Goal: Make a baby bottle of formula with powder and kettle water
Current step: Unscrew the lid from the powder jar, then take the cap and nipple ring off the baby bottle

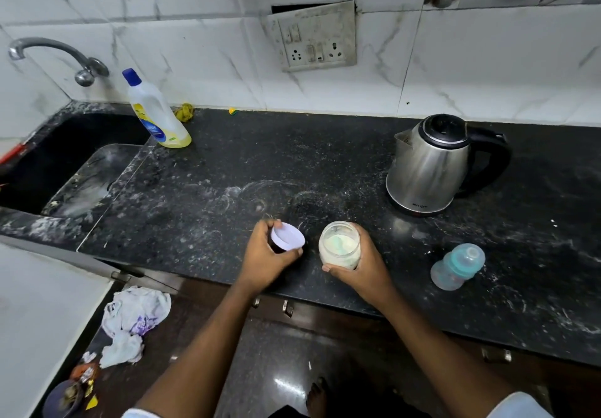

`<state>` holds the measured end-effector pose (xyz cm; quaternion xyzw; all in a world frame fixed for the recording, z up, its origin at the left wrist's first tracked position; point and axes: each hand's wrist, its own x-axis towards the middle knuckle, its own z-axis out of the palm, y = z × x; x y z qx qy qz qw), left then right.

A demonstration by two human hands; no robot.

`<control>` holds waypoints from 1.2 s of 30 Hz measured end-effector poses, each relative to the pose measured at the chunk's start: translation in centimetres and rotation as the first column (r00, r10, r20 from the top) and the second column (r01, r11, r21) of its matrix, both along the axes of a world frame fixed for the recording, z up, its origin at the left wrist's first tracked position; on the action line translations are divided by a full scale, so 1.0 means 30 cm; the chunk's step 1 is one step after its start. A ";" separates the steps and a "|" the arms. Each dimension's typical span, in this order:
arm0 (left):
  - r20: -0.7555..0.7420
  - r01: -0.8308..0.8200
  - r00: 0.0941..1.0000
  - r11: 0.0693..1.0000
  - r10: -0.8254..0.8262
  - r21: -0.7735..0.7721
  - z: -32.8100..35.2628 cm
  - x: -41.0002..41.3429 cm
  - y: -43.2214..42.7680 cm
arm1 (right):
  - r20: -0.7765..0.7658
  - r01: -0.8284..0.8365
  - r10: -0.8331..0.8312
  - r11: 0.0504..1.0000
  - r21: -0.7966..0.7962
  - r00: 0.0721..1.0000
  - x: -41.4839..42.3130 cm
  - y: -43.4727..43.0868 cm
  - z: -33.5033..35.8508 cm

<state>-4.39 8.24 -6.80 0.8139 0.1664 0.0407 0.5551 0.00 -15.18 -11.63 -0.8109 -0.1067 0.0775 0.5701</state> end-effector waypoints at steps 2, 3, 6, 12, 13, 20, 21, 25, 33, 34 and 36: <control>-0.028 -0.018 0.999 0.988 0.022 0.156 -0.051 -0.006 0.012 | 0.006 -0.006 0.006 1.000 -0.004 1.000 0.001 0.000 0.000; -0.054 -0.005 0.998 0.969 0.018 0.245 -0.067 -0.009 0.017 | 0.012 -0.007 0.007 1.000 -0.005 1.000 0.002 0.000 -0.001; -0.130 0.047 0.992 0.922 0.004 0.384 -0.085 -0.013 0.022 | 0.007 -0.008 0.008 1.000 -0.005 1.000 0.003 -0.001 0.002; -0.140 0.108 0.989 0.903 -0.054 0.416 -0.053 -0.030 0.011 | -0.014 -0.011 0.011 1.000 0.002 1.000 -0.003 -0.002 0.007; -0.118 0.102 0.991 0.901 -0.057 0.421 -0.032 -0.036 -0.003 | -0.017 -0.013 0.013 1.000 0.003 1.000 -0.001 -0.002 0.005; 0.418 -0.069 0.908 0.974 -0.028 0.214 0.202 -0.129 -0.247 | -0.070 -0.069 0.068 0.998 -0.006 0.995 -0.043 -0.042 0.105; 0.489 -0.056 0.871 0.979 -0.046 0.194 0.227 -0.140 -0.292 | -0.026 -0.051 0.051 0.999 -0.012 0.998 -0.058 -0.065 0.141; 0.619 0.130 0.752 0.971 -0.229 0.201 0.283 -0.152 -0.481 | 0.312 0.086 -0.073 0.996 -0.028 0.947 -0.102 -0.200 0.330; 0.071 0.387 0.909 0.894 -0.411 0.224 0.057 -0.032 -0.804 | 0.539 0.446 -0.144 0.752 -0.485 0.830 -0.040 -0.557 0.500; 0.017 0.407 0.907 0.887 -0.420 0.218 0.034 -0.015 -0.833 | 0.506 0.429 -0.127 0.722 -0.543 0.853 -0.035 -0.580 0.505; -0.014 0.395 0.916 0.900 -0.400 0.185 0.004 0.013 -0.879 | 0.472 0.366 -0.024 0.665 -0.651 0.881 -0.028 -0.605 0.517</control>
